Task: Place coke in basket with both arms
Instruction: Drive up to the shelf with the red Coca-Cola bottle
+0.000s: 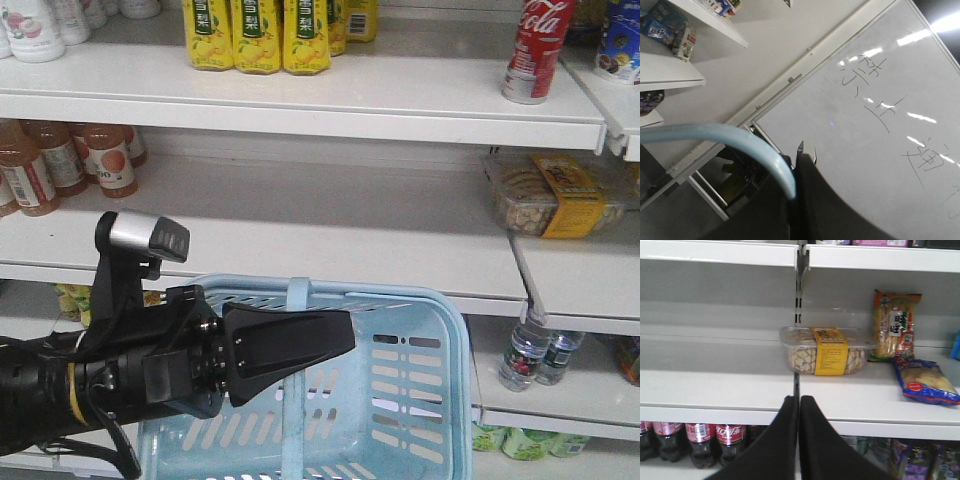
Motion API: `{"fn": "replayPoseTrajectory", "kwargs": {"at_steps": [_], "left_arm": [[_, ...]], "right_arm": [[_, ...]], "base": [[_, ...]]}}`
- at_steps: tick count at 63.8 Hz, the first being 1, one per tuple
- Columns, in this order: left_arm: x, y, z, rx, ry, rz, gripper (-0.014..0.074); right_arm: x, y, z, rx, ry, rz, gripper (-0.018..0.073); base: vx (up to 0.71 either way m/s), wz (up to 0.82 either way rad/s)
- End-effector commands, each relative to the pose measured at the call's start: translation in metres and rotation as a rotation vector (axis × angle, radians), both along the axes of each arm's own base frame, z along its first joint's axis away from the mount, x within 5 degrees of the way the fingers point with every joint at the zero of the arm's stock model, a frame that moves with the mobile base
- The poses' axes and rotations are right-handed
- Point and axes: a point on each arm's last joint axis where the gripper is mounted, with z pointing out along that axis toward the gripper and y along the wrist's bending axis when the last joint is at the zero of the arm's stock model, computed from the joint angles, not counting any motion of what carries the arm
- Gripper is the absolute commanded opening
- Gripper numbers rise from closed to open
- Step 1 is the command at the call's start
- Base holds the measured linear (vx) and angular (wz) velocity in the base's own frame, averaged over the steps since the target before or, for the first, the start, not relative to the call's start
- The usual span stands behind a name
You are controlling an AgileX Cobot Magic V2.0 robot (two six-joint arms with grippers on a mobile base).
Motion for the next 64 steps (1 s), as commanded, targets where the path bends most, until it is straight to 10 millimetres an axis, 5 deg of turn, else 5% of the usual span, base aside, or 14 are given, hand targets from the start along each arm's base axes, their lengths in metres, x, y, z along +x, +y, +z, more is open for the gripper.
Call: {"fn": "replayPoseTrajectory", "kwargs": {"at_steps": [1,64], "left_arm": [[-0.0142,0.0051,0.0335,-0.239,-0.096,-0.114,-0.0006],[-0.0142,0.0051,0.0335,-0.239,-0.096,-0.114,-0.0006]], "right_arm": [[-0.0006,0.0014,0.0044,-0.029,-0.075,0.014,-0.0005],[-0.0006,0.0014,0.0044,-0.029,-0.075,0.014,-0.0005]], "base": [[0.09,0.29],[0.09,-0.04]]}}
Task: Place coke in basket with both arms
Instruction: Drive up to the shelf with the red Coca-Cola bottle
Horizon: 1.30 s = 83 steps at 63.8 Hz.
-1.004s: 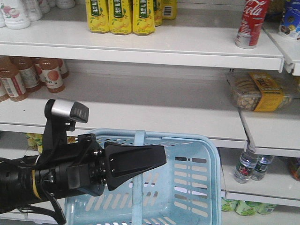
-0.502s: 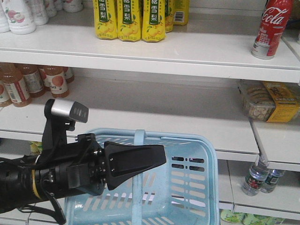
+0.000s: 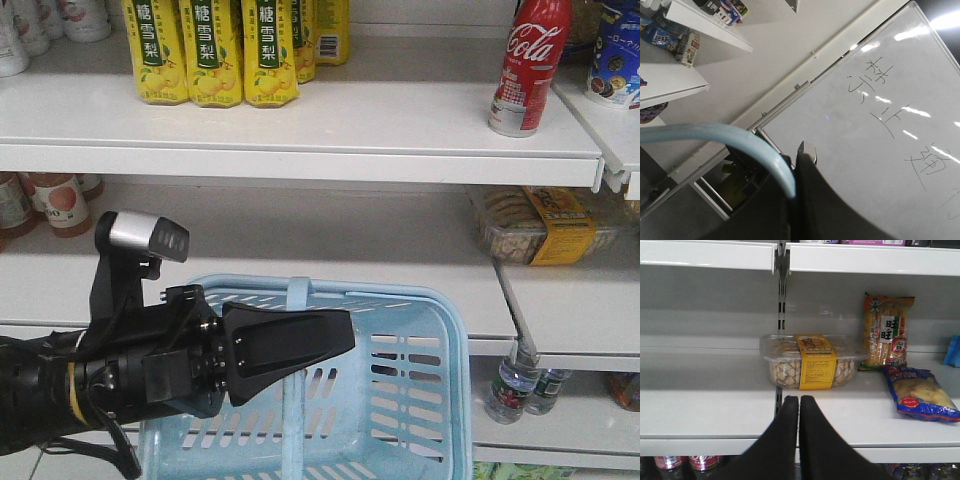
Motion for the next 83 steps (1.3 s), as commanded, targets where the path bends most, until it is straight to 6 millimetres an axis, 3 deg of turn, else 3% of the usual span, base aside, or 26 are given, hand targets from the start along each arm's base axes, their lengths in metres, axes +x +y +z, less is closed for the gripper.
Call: {"fn": "replayPoseTrajectory", "kwargs": {"at_steps": [1,83], "left_arm": [[-0.0142,0.0051,0.0335,-0.239,-0.096,-0.114,-0.0006],[-0.0142,0.0051,0.0335,-0.239,-0.096,-0.114,-0.0006]], "right_arm": [[-0.0006,0.0014,0.0044,-0.029,-0.075,0.014,-0.0005],[-0.0006,0.0014,0.0044,-0.029,-0.075,0.014,-0.0005]], "base": [[0.07,-0.13],[0.04,-0.06]]}}
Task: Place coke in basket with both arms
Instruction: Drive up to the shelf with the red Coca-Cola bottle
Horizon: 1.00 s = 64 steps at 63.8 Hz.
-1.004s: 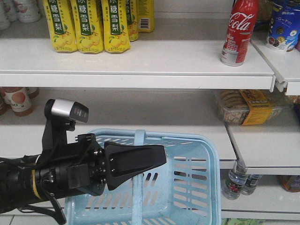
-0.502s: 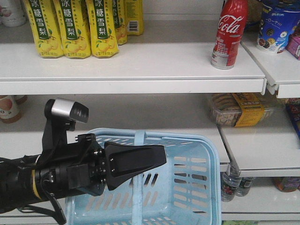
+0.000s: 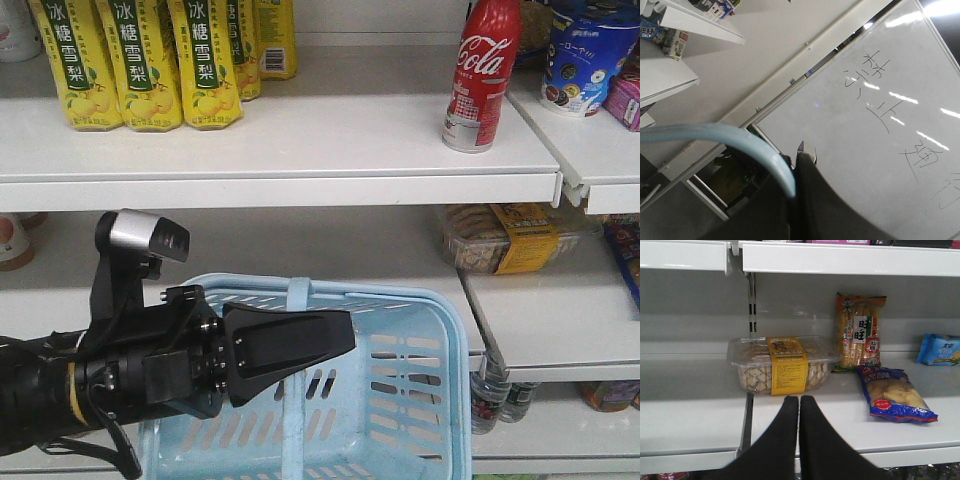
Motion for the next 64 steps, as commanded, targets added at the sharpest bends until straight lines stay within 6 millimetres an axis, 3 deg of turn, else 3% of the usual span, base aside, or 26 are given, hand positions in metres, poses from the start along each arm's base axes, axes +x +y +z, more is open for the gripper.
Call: {"fn": "replayPoseTrajectory", "kwargs": {"at_steps": [1,64], "left_arm": [[-0.0142,0.0051,0.0335,-0.239,-0.096,-0.114,-0.0006],[-0.0142,0.0051,0.0335,-0.239,-0.096,-0.114,-0.0006]], "right_arm": [[-0.0006,0.0014,0.0044,-0.029,-0.075,0.014,-0.0005],[-0.0006,0.0014,0.0044,-0.029,-0.075,0.014,-0.0005]], "base": [[0.01,0.00],[0.02,-0.02]]}}
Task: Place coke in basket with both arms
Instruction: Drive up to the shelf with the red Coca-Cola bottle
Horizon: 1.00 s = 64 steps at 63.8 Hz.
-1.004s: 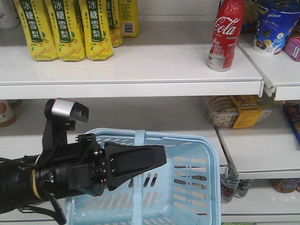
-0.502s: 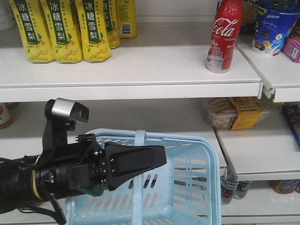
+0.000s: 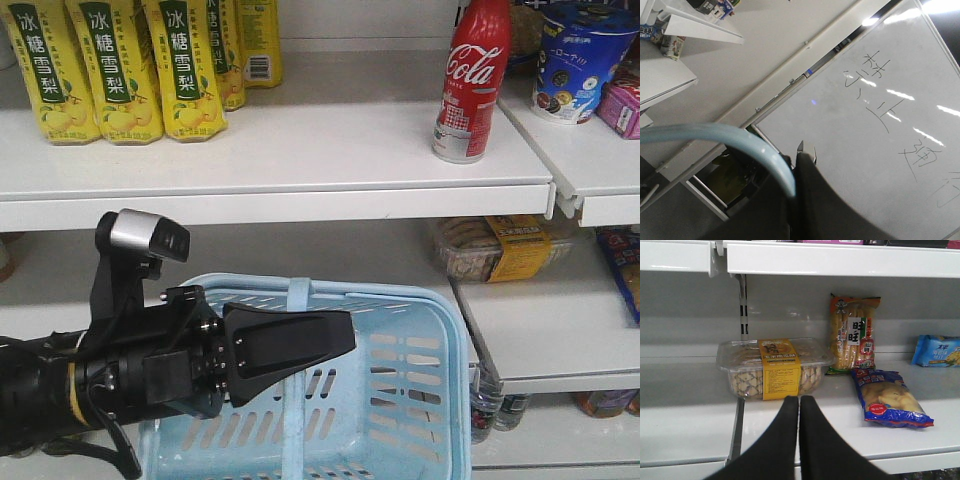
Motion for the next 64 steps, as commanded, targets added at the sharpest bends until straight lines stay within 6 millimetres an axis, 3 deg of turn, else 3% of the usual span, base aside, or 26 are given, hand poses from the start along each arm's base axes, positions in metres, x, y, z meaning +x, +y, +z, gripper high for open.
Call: {"fn": "replayPoseTrajectory", "kwargs": {"at_steps": [1,64], "left_arm": [[-0.0142,0.0051,0.0335,-0.239,-0.096,-0.114,-0.0006],[-0.0142,0.0051,0.0335,-0.239,-0.096,-0.114,-0.0006]], "right_arm": [[-0.0006,0.0014,0.0044,-0.029,-0.075,0.014,-0.0005],[-0.0006,0.0014,0.0044,-0.029,-0.075,0.014,-0.0005]], "base": [[0.04,-0.04],[0.02,-0.01]]}}
